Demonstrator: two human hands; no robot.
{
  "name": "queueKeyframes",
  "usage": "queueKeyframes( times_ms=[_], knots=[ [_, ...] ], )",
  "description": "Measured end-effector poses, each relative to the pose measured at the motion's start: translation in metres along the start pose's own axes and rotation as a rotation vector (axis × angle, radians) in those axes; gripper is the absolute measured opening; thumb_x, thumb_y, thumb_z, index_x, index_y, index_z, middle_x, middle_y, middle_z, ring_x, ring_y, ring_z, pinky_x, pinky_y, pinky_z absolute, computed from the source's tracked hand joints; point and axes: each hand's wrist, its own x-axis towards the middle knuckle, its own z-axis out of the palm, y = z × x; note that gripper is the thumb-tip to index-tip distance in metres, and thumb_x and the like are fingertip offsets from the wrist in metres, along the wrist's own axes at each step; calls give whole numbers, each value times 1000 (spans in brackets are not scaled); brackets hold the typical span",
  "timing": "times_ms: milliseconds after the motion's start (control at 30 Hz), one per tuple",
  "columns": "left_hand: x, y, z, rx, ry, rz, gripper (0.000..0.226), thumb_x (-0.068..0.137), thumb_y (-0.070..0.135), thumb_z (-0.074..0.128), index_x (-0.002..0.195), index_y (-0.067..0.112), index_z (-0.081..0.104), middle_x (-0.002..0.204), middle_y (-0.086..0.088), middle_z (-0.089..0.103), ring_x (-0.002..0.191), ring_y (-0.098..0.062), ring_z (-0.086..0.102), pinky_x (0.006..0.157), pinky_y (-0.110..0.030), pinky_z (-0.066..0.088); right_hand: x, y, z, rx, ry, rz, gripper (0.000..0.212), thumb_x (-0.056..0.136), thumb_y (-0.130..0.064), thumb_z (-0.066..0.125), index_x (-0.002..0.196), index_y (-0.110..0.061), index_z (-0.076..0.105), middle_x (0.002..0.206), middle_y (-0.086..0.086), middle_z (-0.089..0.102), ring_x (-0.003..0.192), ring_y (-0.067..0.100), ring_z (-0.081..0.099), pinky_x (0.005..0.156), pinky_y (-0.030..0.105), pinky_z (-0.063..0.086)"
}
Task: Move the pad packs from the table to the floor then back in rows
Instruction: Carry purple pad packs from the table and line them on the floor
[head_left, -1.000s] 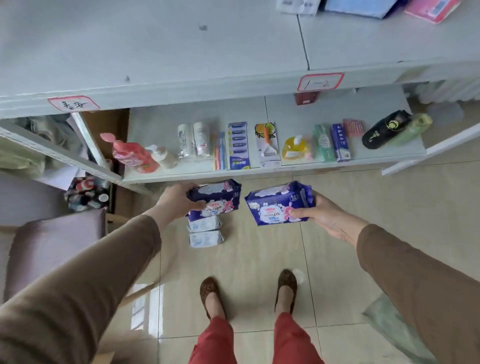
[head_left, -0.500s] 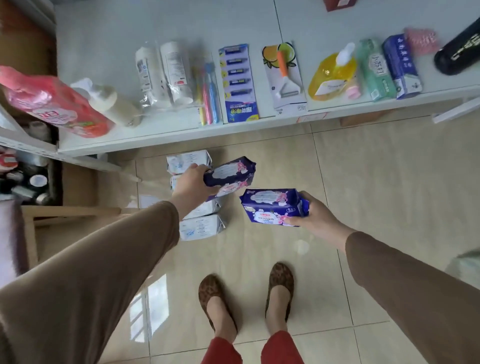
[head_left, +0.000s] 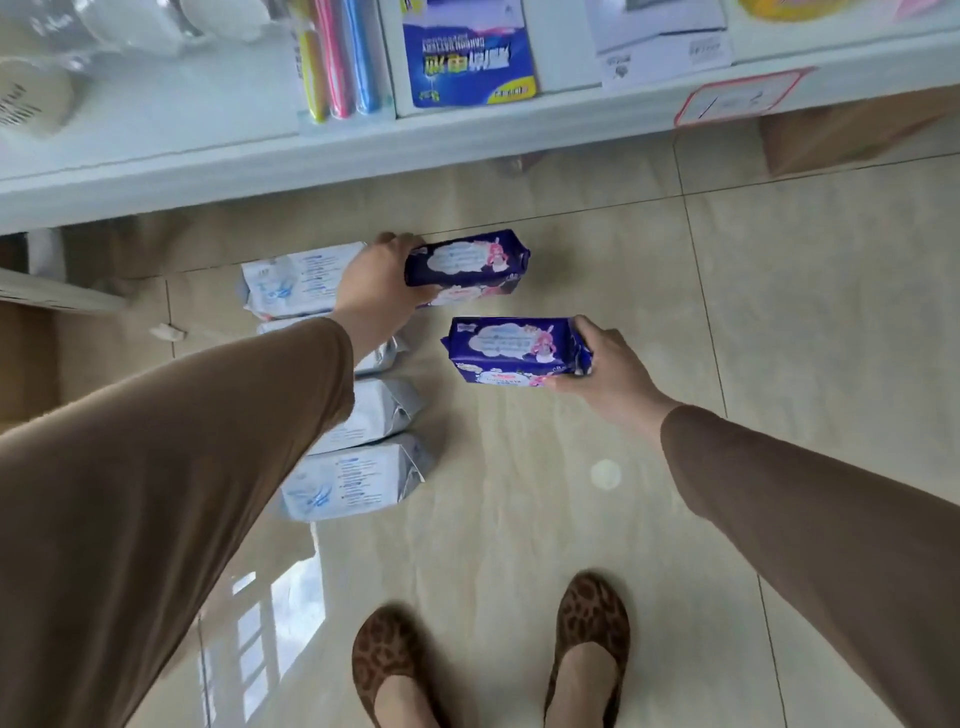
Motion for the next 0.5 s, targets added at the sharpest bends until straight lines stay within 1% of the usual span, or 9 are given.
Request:
queueKeyframes(
  times_ms=[33,67,133,167,200,267,300,367,500],
  knots=[
    [8,-4,5,10,3,-1,54,74,30,77,125,20,62,114,-10,61,99,-32,59,74,-28,39,10,4,4,-35,2,-10,45,75,-22,80,112,-26,54,90,-14,53,95,10,47,64,10,34],
    [15,-8,10,17,1,-1,54,74,30,77,125,19,62,114,-10,62,100,-32,59,75,-28,38,20,7,8,-54,3,-26,44,75,-22,79,111,-26,54,88,-16,51,94,7,45,63,10,33],
    [29,-13,19,24,-16,-2,54,75,29,77,126,17,61,115,-12,61,100,-33,59,78,-31,42,40,11,16,-54,13,-73,41,76,-19,79,108,-23,53,87,-20,54,86,-10,48,61,6,35],
    [34,-15,22,28,-29,-5,54,76,28,77,126,17,61,115,-13,60,100,-34,59,81,-33,44,49,12,19,-57,18,-93,40,76,-18,79,107,-21,54,87,-19,58,85,-14,50,62,6,37],
    [38,-16,24,36,-40,-5,54,77,28,76,127,16,60,116,-14,59,101,-34,58,82,-34,45,57,12,22,-67,19,-106,40,76,-18,79,107,-20,53,90,-15,61,86,-10,53,63,9,38],
    [43,-15,27,64,-62,8,53,78,29,75,127,16,59,117,-15,57,101,-35,58,84,-35,46,69,12,28,-100,21,-124,41,78,-19,78,110,-21,53,101,-6,65,94,11,56,68,23,41],
    [44,-15,27,83,-78,21,54,78,30,74,127,16,58,120,-15,55,102,-36,58,85,-36,46,74,12,31,-119,26,-135,42,79,-19,77,113,-21,52,105,-3,65,98,18,56,71,28,43],
    [45,-15,25,122,-111,59,58,79,32,74,132,14,55,127,-14,51,109,-36,56,90,-38,47,80,10,36,-126,31,-143,45,80,-17,74,119,-24,52,113,-2,65,105,22,56,79,33,47],
    [43,-21,15,177,-125,121,62,84,28,68,141,15,49,133,-13,50,120,-33,50,98,-40,45,88,3,42,-113,73,-148,50,84,-9,70,129,-22,52,124,-1,60,114,21,54,86,33,46]
  ],
)
